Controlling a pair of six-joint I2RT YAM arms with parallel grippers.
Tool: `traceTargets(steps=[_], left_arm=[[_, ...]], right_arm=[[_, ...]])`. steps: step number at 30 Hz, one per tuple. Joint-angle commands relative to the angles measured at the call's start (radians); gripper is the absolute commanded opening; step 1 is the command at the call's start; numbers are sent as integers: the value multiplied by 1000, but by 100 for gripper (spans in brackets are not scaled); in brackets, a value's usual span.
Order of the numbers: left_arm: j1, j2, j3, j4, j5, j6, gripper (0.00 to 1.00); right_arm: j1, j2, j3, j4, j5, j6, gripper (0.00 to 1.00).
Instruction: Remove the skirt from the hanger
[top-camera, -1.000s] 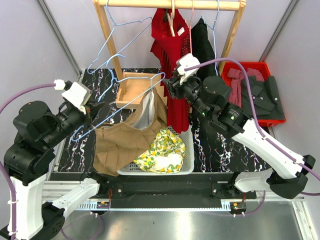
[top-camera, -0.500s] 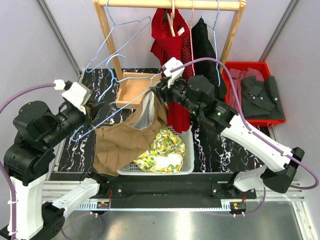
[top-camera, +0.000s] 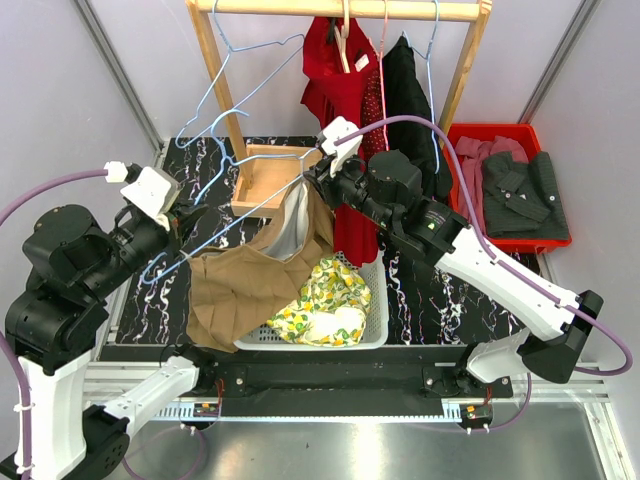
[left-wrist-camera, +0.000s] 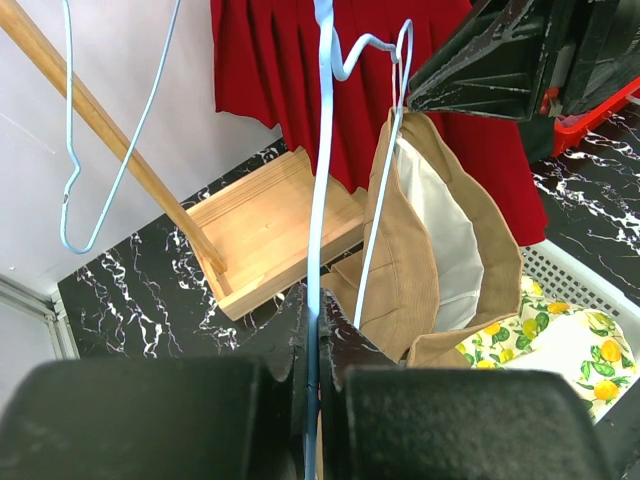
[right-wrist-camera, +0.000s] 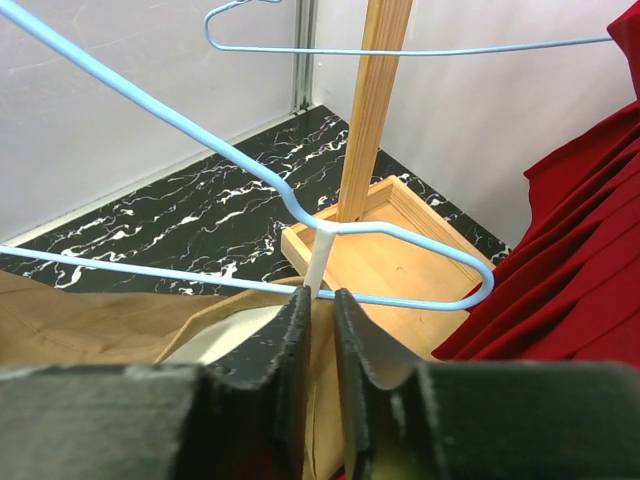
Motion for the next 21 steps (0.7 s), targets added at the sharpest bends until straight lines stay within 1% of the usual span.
traceTargets(steps=[1, 3, 6, 9, 10, 11, 12, 13, 15, 17, 21], left_arm=[[3, -17, 16, 111, -10, 9, 0], [4, -17, 16, 112, -11, 9, 0], [4, -17, 16, 109, -10, 7, 0], [4, -18, 14, 108, -11, 9, 0], [4, -18, 14, 108, -11, 7, 0], [3, -18, 14, 111, -10, 9, 0], [3, -18, 13, 109, -10, 9, 0], [3, -17, 11, 109, -11, 7, 0], [3, -15, 11, 109, -8, 7, 0], [3, -15, 13, 109, -8, 4, 0], [4, -15, 6, 108, -13, 4, 0]], right_arm=[[-5, -6, 24, 45, 8, -11, 22], [-5, -6, 24, 46, 14, -16, 22], [-5, -6, 23, 54, -1, -13, 16], [-5, -6, 29, 54, -4, -9, 15], [-5, -7, 32, 54, -7, -11, 20], [-6, -7, 38, 55, -10, -11, 28], [-5, -7, 41, 57, -10, -8, 38], [-5, -6, 44, 57, -12, -5, 45], [-3, -3, 46, 61, -10, -3, 50], [-3, 2, 47, 64, -12, 0, 52], [-2, 11, 47, 77, -9, 1, 50]])
